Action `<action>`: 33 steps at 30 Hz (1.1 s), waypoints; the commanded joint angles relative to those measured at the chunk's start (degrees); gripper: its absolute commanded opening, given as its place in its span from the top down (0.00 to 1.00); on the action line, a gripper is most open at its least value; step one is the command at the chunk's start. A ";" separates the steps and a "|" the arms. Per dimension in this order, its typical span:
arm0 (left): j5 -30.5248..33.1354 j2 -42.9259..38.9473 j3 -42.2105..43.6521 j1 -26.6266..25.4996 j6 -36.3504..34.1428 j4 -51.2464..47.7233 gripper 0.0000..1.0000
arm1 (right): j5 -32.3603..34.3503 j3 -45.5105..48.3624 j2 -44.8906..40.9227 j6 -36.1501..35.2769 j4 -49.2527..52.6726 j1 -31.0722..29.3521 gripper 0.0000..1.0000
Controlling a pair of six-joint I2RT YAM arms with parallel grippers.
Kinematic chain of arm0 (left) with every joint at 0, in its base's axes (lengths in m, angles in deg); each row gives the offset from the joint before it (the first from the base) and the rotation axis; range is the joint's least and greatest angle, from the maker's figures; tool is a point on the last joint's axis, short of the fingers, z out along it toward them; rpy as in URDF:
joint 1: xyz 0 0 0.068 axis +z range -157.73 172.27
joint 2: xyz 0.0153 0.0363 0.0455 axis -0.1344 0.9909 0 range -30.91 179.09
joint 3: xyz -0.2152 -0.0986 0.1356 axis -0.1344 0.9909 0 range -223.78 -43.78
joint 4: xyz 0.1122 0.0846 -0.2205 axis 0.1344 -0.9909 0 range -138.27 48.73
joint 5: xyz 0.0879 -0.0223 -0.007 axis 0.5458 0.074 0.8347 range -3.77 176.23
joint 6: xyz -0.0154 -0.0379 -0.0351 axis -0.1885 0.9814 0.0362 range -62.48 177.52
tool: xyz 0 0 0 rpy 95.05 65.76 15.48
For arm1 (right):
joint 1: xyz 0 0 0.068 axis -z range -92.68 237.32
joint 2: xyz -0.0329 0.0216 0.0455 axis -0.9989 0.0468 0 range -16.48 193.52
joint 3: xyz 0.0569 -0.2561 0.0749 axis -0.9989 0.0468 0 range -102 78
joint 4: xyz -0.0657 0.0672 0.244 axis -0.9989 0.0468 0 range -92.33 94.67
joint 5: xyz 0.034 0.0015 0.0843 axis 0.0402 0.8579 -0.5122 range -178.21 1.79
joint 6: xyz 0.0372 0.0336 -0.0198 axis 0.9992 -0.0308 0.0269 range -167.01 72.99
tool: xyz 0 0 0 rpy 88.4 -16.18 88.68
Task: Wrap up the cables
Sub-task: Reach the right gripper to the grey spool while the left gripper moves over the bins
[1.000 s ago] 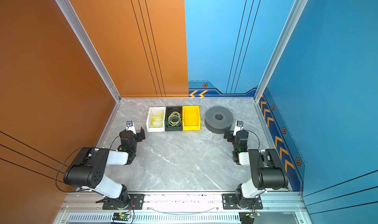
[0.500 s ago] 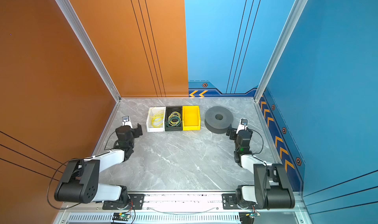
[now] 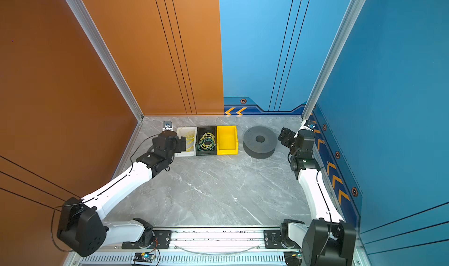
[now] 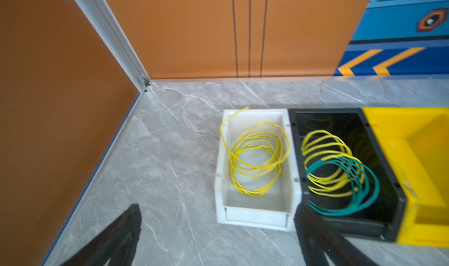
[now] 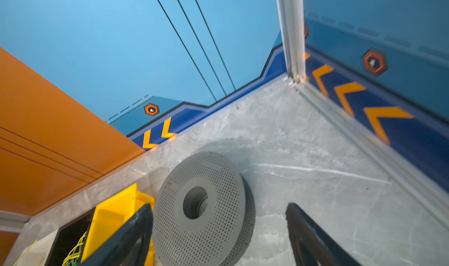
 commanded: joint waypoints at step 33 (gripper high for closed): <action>-17.12 7.80 -11.77 -15.03 12.41 -16.03 0.10 | -27.33 1.98 39.50 25.77 -32.83 2.45 0.44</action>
